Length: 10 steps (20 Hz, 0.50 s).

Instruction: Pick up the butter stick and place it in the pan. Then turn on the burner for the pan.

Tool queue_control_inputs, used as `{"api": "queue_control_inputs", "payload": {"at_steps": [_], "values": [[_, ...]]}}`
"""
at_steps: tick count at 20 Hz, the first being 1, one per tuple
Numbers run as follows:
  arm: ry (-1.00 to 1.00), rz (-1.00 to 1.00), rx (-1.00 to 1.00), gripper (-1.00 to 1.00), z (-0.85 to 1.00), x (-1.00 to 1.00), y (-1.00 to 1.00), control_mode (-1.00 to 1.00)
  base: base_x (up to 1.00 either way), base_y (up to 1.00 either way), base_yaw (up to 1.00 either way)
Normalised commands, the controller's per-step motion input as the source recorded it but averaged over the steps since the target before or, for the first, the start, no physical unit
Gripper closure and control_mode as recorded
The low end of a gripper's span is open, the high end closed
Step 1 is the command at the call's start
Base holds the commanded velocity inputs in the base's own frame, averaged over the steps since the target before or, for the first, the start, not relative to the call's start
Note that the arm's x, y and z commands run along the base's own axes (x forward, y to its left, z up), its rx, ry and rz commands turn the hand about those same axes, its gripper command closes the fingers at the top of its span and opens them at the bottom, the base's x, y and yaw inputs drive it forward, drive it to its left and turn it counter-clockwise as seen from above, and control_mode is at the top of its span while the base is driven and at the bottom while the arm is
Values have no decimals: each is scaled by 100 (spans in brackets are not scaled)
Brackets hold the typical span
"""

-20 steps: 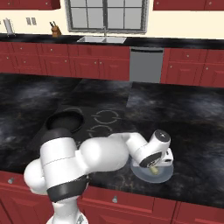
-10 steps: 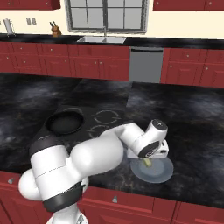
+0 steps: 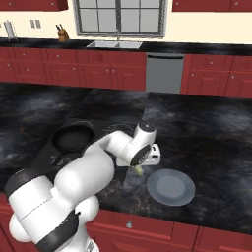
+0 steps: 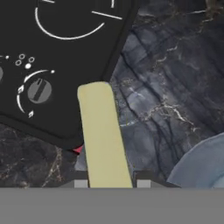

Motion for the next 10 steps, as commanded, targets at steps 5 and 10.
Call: {"api": "queue_control_inputs", "payload": {"at_steps": [5, 10], "values": [[0, 15, 0, 100, 14, 61, 100, -100, 0, 0, 0], [1, 16, 0, 100, 21, 65, 98, -100, 0, 0, 0]]}}
